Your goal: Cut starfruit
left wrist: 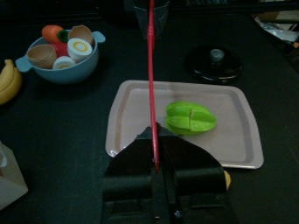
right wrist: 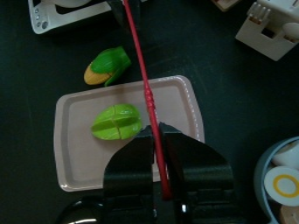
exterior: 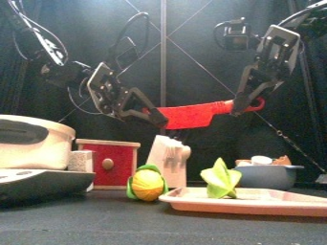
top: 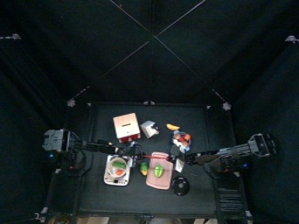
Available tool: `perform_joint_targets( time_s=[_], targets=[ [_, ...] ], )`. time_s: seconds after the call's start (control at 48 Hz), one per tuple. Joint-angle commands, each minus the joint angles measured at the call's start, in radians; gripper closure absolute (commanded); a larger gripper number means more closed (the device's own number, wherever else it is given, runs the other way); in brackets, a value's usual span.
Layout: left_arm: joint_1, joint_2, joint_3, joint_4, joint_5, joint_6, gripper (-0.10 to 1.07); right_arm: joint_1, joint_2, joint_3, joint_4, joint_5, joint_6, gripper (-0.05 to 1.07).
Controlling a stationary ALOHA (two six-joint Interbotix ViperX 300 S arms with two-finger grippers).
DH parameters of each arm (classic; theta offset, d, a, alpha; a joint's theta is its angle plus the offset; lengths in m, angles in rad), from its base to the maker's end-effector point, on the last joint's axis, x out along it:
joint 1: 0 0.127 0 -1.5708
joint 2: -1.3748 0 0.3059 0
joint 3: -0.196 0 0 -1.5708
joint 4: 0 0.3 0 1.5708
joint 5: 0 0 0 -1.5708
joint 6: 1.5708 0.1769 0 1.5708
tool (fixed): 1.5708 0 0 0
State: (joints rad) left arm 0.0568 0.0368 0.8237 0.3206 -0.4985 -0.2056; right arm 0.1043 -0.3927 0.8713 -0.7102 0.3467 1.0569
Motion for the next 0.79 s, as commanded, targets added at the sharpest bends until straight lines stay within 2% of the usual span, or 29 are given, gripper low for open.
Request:
perform_joint_targets(
  time_s=[0.0, 0.208, 0.438, 0.771],
  targets=[
    [-0.015, 0.0, -0.017, 0.002, -0.018, -0.002, 0.61, -0.009, -0.026, -0.014, 0.006, -0.005, 0.005, 0.68],
    [-0.051, 0.014, -0.028, 0.003, -0.043, -0.002, 0.61, 0.037, -0.021, 0.006, 0.069, -0.005, 0.005, 0.68],
    [-0.11, 0.081, -0.055, 0.002, -0.048, -0.002, 0.61, 0.117, 0.0, 0.032, 0.13, -0.008, 0.011, 0.68],
    [-0.127, 0.152, -0.078, -0.003, -0.046, -0.002, 0.61, 0.156, 0.064, 0.044, 0.143, -0.008, 0.015, 0.68]
  ],
)
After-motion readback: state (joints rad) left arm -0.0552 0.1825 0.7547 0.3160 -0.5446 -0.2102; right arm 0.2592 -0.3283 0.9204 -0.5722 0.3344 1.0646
